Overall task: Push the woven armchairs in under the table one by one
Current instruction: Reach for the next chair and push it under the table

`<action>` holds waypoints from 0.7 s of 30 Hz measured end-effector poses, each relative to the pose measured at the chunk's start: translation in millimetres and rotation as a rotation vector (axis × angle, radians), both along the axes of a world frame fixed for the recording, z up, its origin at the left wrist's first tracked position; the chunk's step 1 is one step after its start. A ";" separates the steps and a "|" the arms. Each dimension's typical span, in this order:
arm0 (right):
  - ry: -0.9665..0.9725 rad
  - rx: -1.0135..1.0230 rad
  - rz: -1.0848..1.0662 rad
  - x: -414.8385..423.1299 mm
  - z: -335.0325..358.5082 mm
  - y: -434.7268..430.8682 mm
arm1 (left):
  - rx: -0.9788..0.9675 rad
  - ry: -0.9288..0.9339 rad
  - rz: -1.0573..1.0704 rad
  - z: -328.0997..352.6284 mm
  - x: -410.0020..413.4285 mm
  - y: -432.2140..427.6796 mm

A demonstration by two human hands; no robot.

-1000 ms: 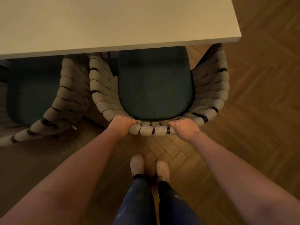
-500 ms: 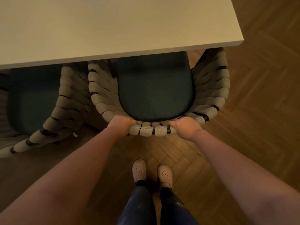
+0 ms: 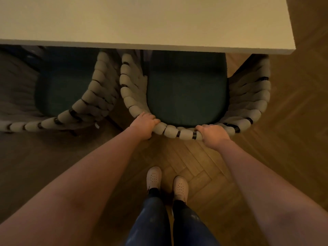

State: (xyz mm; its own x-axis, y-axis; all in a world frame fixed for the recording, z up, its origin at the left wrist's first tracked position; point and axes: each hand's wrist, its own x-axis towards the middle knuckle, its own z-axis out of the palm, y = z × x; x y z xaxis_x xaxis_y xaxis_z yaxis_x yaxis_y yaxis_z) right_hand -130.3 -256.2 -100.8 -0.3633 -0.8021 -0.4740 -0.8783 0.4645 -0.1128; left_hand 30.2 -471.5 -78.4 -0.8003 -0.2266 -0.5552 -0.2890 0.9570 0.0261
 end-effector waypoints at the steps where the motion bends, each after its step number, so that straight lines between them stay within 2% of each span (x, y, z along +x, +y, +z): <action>1: 0.003 0.016 -0.013 1.8 0.8 -1.7 | 0.019 0.050 0.032 1.4 8.8 0.0; 7: -0.028 0.132 -0.092 14.3 11.5 -14.7 | 0.015 0.183 0.216 7.0 63.5 7.6; 11: -0.151 -0.033 -0.034 59.3 22.7 -51.4 | 0.000 0.174 0.338 7.7 108.6 5.9; 14: -0.132 -0.162 0.083 111.3 31.4 -94.2 | 0.013 0.174 0.396 5.7 149.7 -12.7; 21: -0.112 -0.229 0.147 239.7 43.6 -213.9 | -0.027 0.201 0.500 18.7 276.9 -111.0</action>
